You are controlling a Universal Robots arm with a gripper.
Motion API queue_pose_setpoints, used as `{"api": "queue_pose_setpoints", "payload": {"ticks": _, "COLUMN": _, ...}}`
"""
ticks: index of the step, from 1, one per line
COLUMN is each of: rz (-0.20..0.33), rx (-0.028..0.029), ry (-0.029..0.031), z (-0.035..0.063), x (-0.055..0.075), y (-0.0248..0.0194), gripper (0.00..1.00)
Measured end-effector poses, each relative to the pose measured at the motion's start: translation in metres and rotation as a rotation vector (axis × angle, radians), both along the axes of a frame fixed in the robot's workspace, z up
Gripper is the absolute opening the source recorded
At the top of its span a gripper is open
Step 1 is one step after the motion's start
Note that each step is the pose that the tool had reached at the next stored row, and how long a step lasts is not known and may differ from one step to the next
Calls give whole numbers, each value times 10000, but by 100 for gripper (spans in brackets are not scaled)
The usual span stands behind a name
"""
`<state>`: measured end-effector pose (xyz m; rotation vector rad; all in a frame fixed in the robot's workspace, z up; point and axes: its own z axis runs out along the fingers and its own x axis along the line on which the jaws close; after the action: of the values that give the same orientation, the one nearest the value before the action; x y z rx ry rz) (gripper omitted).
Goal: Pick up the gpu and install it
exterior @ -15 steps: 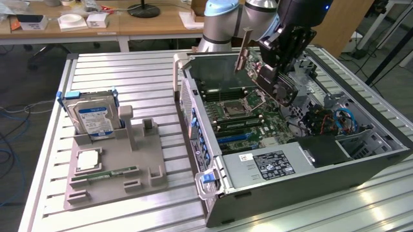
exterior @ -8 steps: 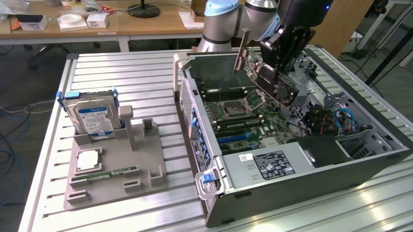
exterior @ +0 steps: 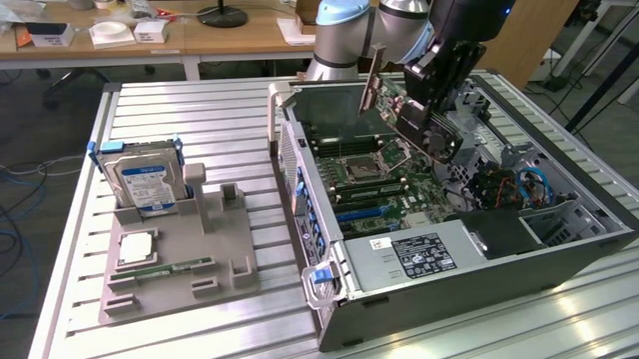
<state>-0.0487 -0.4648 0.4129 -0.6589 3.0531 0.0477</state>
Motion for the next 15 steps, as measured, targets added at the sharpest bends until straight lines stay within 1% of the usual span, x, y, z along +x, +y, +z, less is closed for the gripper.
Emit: {"api": "queue_pose_setpoints", "payload": {"ticks": 15, "rz": 1130, "rx": 0, "ry": 0, "z": -1, "x": 0, "y": 0, "gripper": 26}}
